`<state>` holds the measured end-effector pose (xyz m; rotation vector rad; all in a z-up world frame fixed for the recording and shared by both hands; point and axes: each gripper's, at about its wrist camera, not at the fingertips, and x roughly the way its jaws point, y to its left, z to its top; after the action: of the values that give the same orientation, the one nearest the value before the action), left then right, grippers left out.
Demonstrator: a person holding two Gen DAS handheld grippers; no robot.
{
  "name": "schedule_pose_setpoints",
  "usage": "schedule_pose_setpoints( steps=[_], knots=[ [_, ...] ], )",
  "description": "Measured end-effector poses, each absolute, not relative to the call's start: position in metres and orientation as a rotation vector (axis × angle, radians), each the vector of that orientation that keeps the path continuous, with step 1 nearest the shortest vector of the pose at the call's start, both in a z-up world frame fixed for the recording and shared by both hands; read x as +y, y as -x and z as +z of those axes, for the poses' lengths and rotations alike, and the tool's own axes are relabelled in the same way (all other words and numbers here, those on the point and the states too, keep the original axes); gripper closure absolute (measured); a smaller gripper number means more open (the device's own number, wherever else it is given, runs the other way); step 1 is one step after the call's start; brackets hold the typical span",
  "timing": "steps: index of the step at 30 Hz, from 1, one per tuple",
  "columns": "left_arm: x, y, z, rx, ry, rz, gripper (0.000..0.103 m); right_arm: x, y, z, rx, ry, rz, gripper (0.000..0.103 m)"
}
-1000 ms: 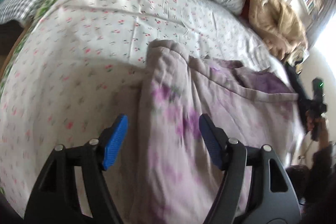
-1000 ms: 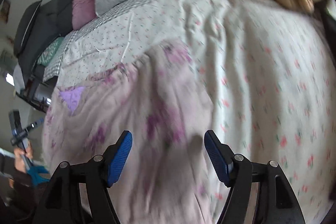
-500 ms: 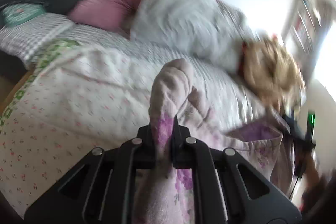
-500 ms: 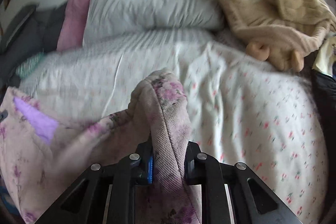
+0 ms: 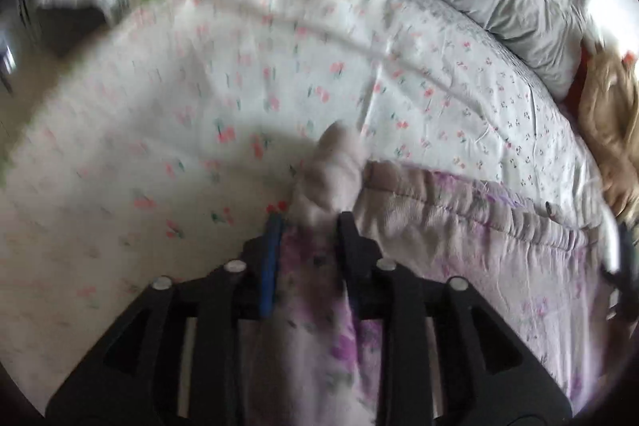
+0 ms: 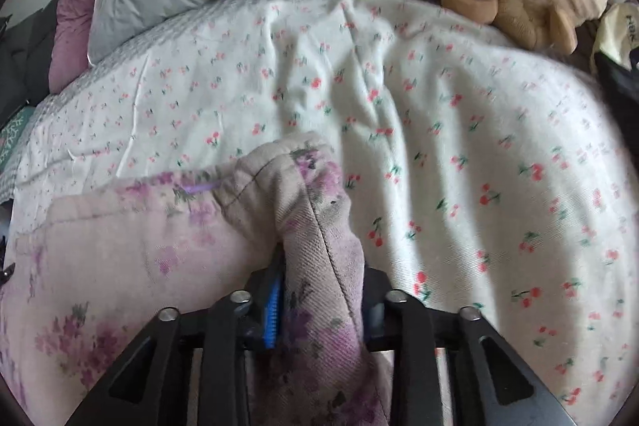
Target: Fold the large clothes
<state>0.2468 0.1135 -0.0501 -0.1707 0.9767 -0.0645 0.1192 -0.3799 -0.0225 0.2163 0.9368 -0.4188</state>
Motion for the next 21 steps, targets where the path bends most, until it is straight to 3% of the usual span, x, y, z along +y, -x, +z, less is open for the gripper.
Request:
schedule_pose_setpoints(
  steps=[1, 2, 4, 5, 8, 13, 16, 21],
  knots=[
    [0.108, -0.24, -0.036, 0.932, 0.133, -0.063, 0.066, -0.375, -0.115, -0.015, 0.915, -0.197, -0.43, 0.051],
    [0.102, -0.235, -0.026, 0.903, 0.113, -0.078, 0.054, -0.367, -0.111, -0.006, 0.889, -0.179, -0.427, 0.04],
    [0.085, -0.22, -0.006, 0.848, 0.094, -0.144, 0.036, -0.349, -0.106, 0.009, 0.846, -0.152, -0.397, 0.033],
    [0.074, -0.215, -0.003, 0.83, 0.087, -0.179, 0.034, -0.342, -0.107, 0.013, 0.837, -0.137, -0.378, 0.033],
    [0.04, -0.211, -0.001, 0.841, 0.05, -0.294, 0.033, -0.301, -0.112, 0.022, 0.826, -0.083, -0.266, 0.033],
    [0.005, -0.228, -0.049, 0.979, -0.043, -0.316, 0.033, -0.25, -0.141, -0.017, 0.963, -0.076, -0.058, 0.033],
    [0.013, -0.245, -0.068, 1.013, -0.079, -0.235, 0.033, -0.264, -0.166, -0.048, 1.072, -0.044, -0.144, 0.033],
    [0.047, -0.261, -0.066, 1.041, -0.066, -0.056, 0.033, -0.321, -0.163, -0.043, 1.036, -0.174, -0.349, 0.033]
  ],
)
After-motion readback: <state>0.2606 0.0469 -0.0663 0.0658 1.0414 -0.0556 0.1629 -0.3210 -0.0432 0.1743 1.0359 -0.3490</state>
